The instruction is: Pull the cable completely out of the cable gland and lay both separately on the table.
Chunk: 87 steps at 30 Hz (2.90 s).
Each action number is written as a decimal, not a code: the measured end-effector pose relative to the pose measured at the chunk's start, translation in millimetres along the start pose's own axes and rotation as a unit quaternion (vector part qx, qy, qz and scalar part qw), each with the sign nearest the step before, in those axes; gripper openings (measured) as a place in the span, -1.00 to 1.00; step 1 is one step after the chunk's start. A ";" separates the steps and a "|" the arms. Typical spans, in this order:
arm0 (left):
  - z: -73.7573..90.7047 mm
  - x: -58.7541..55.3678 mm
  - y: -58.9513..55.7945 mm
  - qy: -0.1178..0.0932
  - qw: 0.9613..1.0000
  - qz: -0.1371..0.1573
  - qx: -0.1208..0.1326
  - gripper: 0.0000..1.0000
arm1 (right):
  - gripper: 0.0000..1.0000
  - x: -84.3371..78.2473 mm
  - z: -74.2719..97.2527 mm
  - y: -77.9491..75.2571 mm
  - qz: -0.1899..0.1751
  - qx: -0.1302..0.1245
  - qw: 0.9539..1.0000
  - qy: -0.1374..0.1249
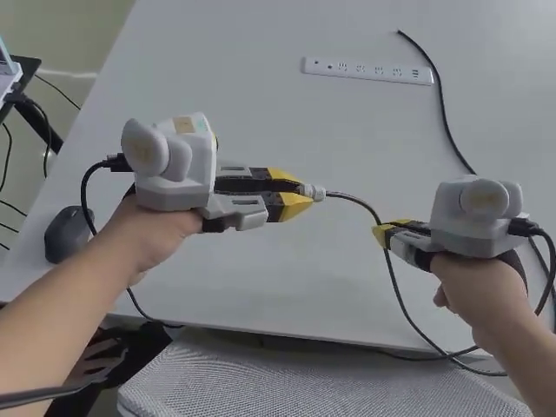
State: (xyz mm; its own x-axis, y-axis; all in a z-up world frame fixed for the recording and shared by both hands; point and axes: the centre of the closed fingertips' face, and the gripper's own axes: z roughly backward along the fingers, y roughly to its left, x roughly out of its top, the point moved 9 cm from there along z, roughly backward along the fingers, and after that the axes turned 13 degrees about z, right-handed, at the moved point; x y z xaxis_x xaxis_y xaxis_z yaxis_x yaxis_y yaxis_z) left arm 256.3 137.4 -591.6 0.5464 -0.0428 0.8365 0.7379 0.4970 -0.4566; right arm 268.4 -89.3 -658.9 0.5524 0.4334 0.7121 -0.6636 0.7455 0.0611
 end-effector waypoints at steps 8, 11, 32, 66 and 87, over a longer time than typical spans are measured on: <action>-0.1 -0.1 0.9 0.000 1.000 0.000 0.001 -0.70 | -0.99 -0.1 0.8 2.5 0.000 0.000 1.000 -0.001; 0.0 -0.1 1.5 0.000 1.000 0.000 0.002 -0.70 | -0.99 -0.2 0.9 2.1 0.000 0.000 1.000 -0.003; -2.5 4.4 4.3 0.001 1.000 -0.001 0.005 -0.70 | -0.88 1.0 0.7 -4.0 0.041 0.008 0.999 -0.007; -0.3 5.5 6.6 0.005 1.000 0.005 0.007 -0.70 | -0.65 78.1 10.2 57.0 0.372 0.078 0.921 -0.090; -2.6 4.0 4.4 0.005 1.000 0.007 0.003 -0.70 | -1.00 80.5 5.1 67.0 0.417 0.083 0.900 -0.097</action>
State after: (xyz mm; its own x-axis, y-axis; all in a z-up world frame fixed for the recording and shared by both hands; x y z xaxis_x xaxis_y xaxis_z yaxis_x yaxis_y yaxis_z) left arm 262.7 137.1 -591.1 0.5603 -0.0439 0.8271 0.7279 0.5026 -0.4664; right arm 265.9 -7.0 -593.9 -0.2600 0.6977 0.6675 -0.8822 0.1095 -0.4580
